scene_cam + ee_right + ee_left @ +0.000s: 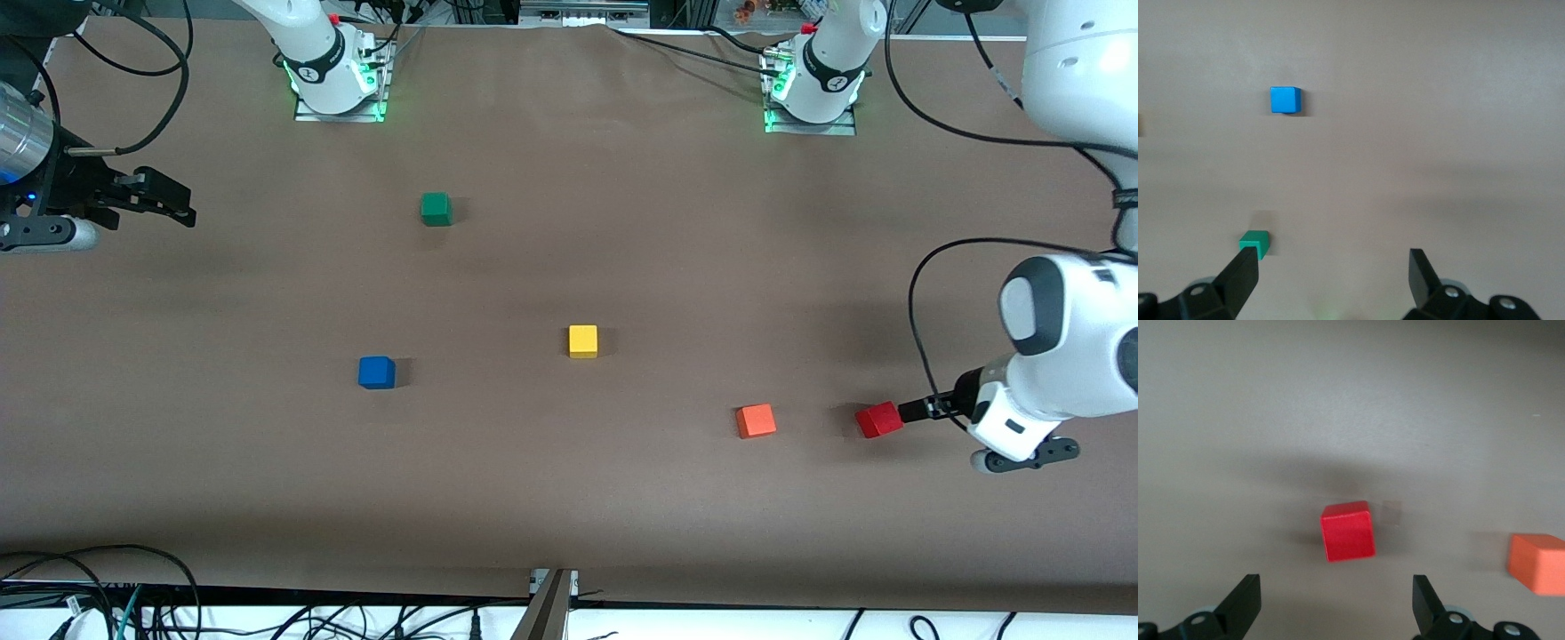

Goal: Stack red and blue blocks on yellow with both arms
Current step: 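Lower the left gripper over the red cube and close on it, then carry the red cube toward the yellow cube while the right gripper reaches the blue cube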

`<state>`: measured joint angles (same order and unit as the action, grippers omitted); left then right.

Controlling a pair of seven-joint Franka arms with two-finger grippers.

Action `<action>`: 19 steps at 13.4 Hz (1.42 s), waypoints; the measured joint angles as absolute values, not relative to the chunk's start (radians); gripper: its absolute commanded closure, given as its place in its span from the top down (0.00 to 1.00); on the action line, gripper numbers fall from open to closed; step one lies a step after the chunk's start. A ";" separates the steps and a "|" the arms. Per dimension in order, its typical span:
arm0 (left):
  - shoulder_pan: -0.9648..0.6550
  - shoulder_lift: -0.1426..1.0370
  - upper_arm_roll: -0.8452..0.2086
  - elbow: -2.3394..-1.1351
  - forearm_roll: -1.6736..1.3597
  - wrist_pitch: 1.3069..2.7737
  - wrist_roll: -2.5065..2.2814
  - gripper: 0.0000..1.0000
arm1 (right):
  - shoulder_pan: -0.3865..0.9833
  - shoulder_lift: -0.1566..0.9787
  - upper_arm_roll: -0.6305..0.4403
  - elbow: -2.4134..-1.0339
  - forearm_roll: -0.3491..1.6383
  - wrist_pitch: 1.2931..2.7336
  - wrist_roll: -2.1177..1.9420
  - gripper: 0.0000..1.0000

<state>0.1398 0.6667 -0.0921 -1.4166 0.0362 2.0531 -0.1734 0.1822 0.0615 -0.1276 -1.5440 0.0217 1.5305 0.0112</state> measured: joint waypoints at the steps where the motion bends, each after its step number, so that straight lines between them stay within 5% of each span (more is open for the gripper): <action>1: 0.147 0.673 -0.092 -1.453 0.036 2.086 -0.174 1.00 | 0.182 0.062 -0.128 -1.544 0.022 1.531 0.011 1.00; 7: 0.152 0.686 -0.097 -1.633 0.036 2.264 -0.250 1.00 | 0.183 0.062 -0.127 -1.544 0.022 1.530 0.011 1.00; 17: 0.141 0.717 -0.099 -1.649 0.037 2.414 -0.274 1.00 | 0.182 0.062 -0.127 -1.544 0.022 1.532 0.011 1.00; 18: 0.141 0.724 -0.099 -1.649 0.037 2.422 -0.274 0.97 | 0.182 0.062 -0.128 -1.544 0.022 1.532 0.011 1.00; 19: 0.141 0.729 -0.099 -1.649 0.037 2.428 -0.274 0.76 | 0.182 0.062 -0.128 -1.544 0.022 1.532 0.011 1.00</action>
